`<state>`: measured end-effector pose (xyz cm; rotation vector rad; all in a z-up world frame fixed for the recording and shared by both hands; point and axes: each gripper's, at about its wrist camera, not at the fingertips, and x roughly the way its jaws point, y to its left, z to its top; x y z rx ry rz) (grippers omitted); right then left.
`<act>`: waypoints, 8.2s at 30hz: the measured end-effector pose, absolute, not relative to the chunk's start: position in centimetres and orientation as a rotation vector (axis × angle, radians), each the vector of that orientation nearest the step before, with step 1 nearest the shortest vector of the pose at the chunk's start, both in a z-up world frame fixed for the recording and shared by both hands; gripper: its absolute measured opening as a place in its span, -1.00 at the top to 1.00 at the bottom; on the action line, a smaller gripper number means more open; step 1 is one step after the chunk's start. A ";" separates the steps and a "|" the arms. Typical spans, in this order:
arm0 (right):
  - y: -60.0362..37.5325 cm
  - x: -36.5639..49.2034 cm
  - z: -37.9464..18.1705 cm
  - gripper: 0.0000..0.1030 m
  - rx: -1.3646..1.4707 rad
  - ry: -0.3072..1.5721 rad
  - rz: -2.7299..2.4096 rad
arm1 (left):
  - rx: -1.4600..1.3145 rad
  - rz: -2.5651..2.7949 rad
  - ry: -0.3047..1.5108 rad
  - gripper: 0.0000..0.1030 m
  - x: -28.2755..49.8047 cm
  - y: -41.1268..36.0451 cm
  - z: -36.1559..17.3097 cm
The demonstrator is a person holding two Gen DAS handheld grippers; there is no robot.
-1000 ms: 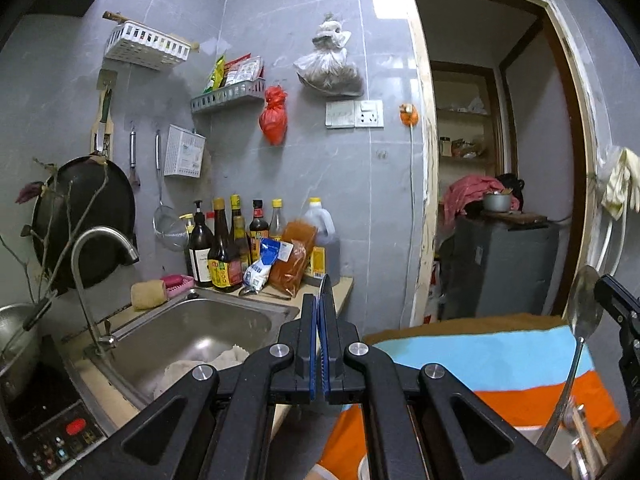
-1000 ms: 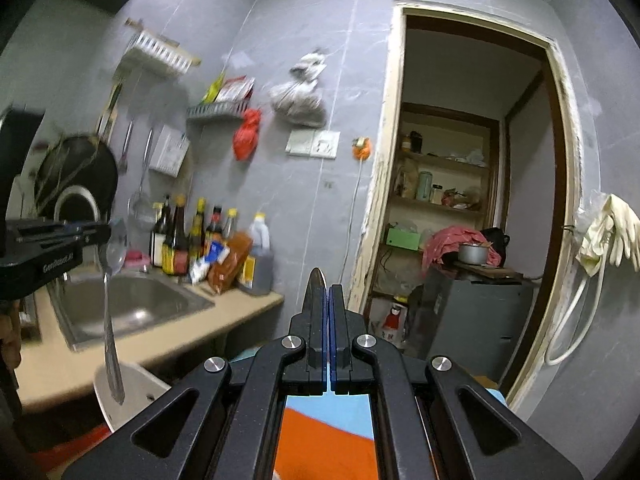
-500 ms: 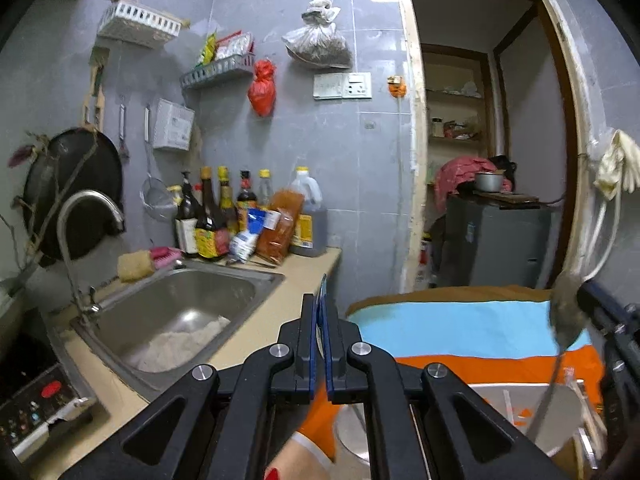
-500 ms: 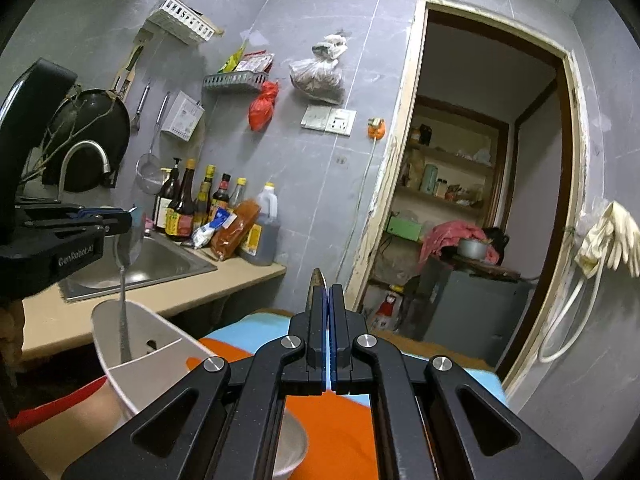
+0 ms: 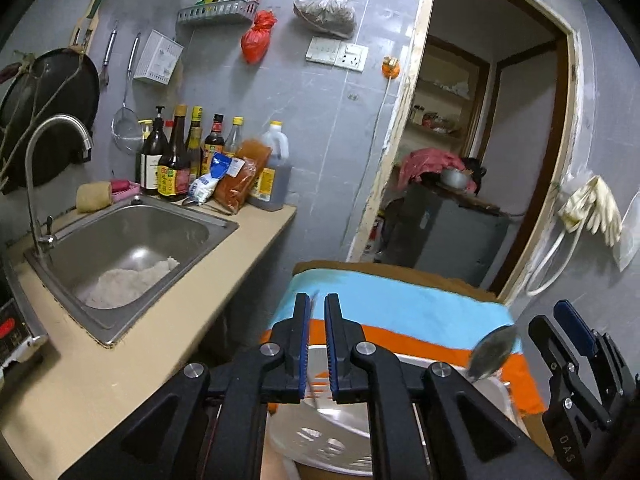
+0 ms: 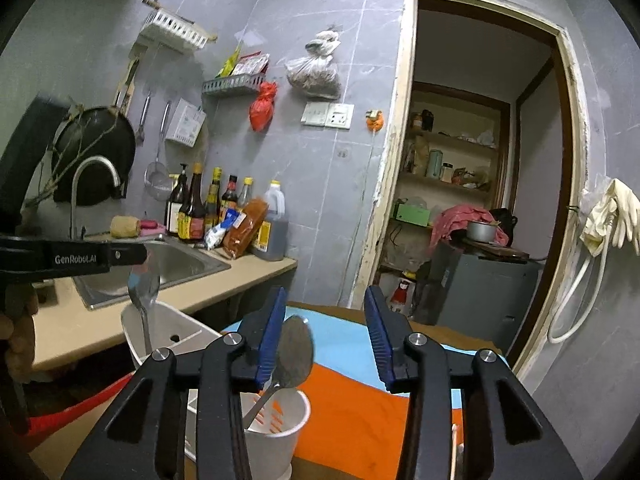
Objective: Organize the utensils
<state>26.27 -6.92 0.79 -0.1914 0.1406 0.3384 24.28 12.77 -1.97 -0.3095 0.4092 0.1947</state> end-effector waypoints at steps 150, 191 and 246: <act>-20.0 29.7 3.0 0.96 0.244 0.274 0.473 | -0.321 -0.185 0.386 0.96 25.4 2.1 3.7; -8.2 30.7 -2.6 0.95 0.088 0.361 0.605 | -0.367 0.017 0.400 0.94 26.4 13.0 -4.6; -33.4 26.8 1.3 -0.97 0.190 0.299 0.176 | -0.143 -0.169 0.329 -0.99 26.2 -9.5 0.1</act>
